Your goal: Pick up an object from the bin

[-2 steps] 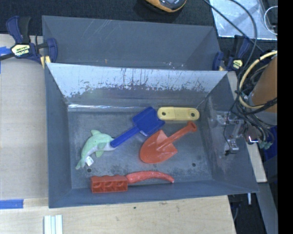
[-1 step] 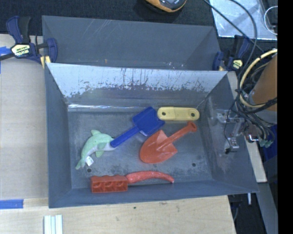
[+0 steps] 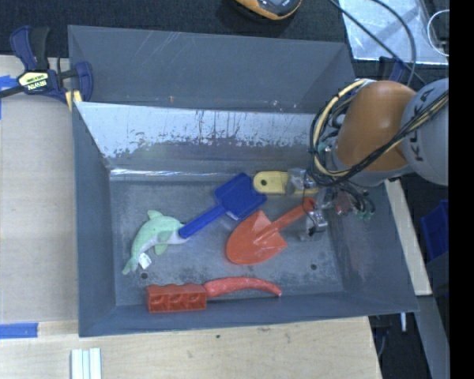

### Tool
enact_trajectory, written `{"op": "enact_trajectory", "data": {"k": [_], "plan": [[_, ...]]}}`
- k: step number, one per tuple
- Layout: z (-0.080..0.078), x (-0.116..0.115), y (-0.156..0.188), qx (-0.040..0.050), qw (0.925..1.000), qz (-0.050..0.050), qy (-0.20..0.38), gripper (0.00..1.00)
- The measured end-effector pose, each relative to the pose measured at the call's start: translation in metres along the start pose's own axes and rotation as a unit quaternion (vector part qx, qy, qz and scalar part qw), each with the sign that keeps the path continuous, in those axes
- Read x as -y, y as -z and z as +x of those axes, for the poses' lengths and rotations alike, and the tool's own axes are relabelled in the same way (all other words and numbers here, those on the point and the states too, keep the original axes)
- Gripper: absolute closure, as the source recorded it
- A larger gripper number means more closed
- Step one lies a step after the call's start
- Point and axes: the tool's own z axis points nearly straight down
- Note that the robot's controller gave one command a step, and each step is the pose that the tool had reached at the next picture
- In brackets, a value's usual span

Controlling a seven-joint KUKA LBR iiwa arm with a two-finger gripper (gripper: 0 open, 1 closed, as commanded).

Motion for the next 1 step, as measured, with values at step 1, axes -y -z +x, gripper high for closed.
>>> {"op": "enact_trajectory", "data": {"k": [1], "plan": [[-0.0115, 0.0156, 0.0813, 0.0059, 0.9911, 0.002, -0.133, 0.0]]}}
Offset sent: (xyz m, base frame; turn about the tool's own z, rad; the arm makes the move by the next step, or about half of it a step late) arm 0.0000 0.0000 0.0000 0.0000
